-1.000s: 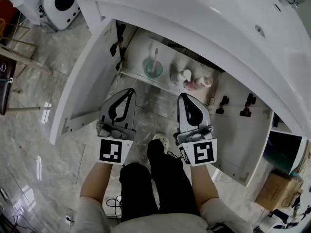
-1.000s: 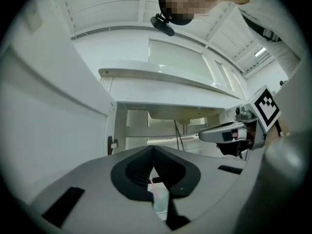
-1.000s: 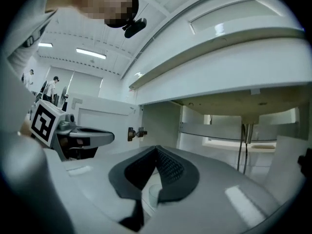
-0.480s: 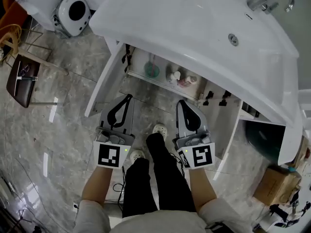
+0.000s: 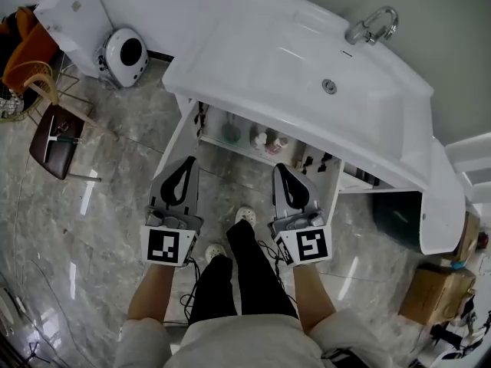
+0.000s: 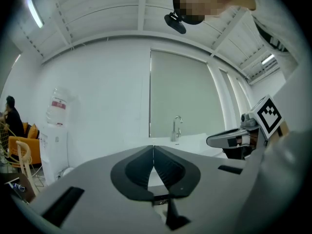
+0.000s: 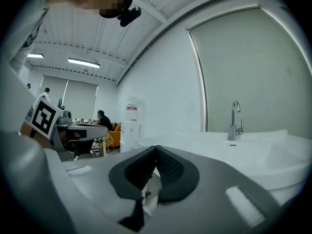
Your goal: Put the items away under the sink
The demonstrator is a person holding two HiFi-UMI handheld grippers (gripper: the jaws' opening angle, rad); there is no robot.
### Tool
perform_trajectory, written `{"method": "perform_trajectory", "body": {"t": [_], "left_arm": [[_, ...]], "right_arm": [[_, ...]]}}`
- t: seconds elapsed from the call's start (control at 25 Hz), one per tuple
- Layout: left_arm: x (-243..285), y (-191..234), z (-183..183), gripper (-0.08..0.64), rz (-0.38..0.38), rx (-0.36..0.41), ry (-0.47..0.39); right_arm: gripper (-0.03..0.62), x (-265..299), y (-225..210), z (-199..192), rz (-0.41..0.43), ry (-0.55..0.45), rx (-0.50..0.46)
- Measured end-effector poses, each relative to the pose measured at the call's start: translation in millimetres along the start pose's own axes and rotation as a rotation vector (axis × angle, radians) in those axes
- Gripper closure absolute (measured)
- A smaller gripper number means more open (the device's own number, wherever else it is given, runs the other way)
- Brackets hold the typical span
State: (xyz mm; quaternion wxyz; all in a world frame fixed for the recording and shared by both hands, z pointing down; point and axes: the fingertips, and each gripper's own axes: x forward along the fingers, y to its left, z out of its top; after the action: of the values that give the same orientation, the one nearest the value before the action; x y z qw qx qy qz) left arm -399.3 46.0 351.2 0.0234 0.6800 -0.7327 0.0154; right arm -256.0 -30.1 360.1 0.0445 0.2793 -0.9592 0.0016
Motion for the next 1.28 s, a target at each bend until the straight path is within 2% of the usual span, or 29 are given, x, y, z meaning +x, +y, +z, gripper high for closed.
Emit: {"method": "perform_trajectory", "body": {"t": [0.24, 0.48, 0.68, 0.92, 1.28], "left_arm": [[-24.0, -7.7, 69.4, 0.552, 0.004, 0.021, -0.043], [-45.4, -16.3, 119.4, 0.552, -0.006, 0.061, -0.100], [-60.9, -25.3, 150.3, 0.552, -0.008, 0.081, -0.125], [-72.7, -32.3, 184.2, 0.552, -0.001, 0.104, -0.166], [-93.6, -37.5, 210.8, 0.552, 0.007, 0.106, -0.221]], "right_arm": [[0.581, -27.2, 1.5, 63.1, -0.012, -0.029, -0.003], [0.581, -50.8, 3.4, 112.2, -0.024, -0.054, -0.031], [0.580, -70.9, 5.8, 142.1, -0.043, -0.089, -0.012], [0.581, -89.1, 6.8, 171.2, -0.063, -0.120, -0.034], [0.581, -114.3, 6.2, 195.9, -0.117, -0.164, -0.038]]}}
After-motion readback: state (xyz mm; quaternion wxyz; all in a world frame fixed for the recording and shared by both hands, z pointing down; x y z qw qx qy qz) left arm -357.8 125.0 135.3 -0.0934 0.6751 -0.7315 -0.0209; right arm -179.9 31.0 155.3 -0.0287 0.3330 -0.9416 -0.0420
